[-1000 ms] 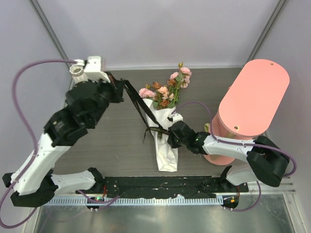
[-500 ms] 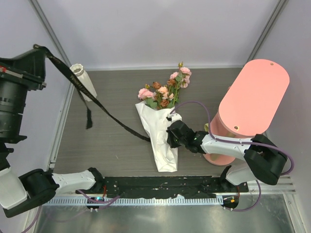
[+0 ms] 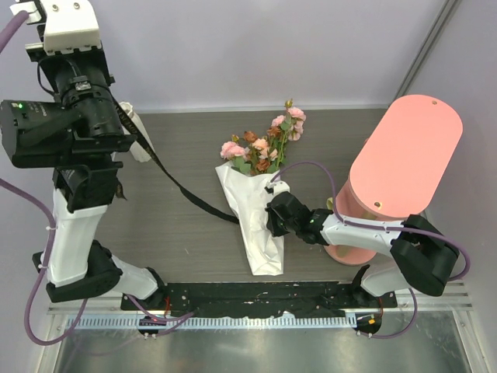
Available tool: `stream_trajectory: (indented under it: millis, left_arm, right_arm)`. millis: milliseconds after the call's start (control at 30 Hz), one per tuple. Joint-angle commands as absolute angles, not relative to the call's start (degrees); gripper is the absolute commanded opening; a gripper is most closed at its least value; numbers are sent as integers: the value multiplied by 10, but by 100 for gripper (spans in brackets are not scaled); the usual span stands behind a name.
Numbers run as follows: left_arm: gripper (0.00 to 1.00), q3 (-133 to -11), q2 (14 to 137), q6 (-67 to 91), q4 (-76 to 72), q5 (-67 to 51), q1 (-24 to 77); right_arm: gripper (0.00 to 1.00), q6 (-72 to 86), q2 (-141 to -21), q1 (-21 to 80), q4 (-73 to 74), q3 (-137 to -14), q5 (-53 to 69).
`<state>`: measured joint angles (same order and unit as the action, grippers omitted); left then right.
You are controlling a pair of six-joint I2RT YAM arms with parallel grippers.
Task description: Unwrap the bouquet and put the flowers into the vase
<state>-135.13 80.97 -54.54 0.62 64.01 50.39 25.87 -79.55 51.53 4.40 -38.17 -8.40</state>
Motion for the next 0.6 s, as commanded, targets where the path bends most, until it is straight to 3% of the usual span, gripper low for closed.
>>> stream_trajectory:
  millis: [0, 367, 567]
  left_arm:
    - [0, -1333, 765, -732, -202, 665, 507]
    - [0, -1241, 706, -605, -46, 719, 507]
    - [0, -1157, 758, -242, 335, 729, 504]
  right_arm:
    - [1, 254, -800, 515, 42, -402, -76]
    - [1, 242, -795, 515, 59, -422, -55]
    - [6, 234, -770, 516, 69, -435, -55]
